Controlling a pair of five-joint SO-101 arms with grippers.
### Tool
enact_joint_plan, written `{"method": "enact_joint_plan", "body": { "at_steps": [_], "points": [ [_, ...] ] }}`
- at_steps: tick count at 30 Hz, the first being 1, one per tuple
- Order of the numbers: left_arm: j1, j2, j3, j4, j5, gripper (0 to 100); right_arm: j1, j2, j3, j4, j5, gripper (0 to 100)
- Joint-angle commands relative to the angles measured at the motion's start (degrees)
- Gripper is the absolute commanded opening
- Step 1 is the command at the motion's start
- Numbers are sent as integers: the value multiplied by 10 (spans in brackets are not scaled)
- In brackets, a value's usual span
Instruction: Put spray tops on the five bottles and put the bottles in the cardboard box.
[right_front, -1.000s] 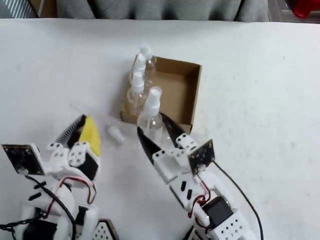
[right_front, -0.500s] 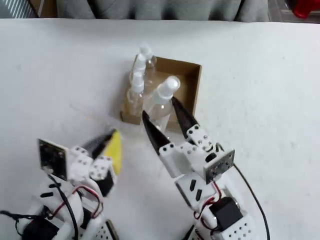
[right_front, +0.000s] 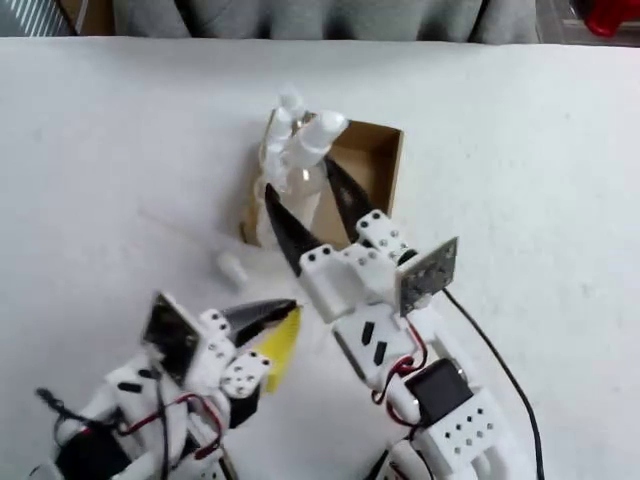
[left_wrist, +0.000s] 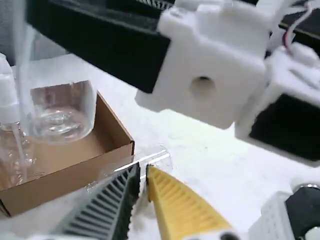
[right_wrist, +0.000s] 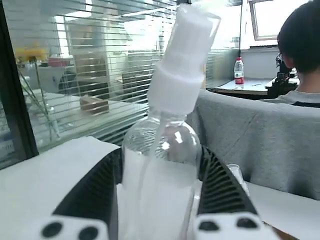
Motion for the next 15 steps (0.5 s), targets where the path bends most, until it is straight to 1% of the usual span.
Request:
{"method": "enact_joint_plan", "body": {
  "at_steps": [1,4,8,10,15],
  "points": [
    [7,-4,26,-53,-29,20,-29,0,-49,55,-12,15],
    [7,-4,44,-76,-22,20,-32,0,-58,84,-15,15],
    [4,-4,62,-91,-23,20,-30,0,-57,101,-57,15],
    [-15,-4,71,-107,-23,20,-31,-1,-58,120,-60,15],
    [-95,-4,104,-165,-22,20,-32,-51,-58,183,-57,15]
  ]
}}
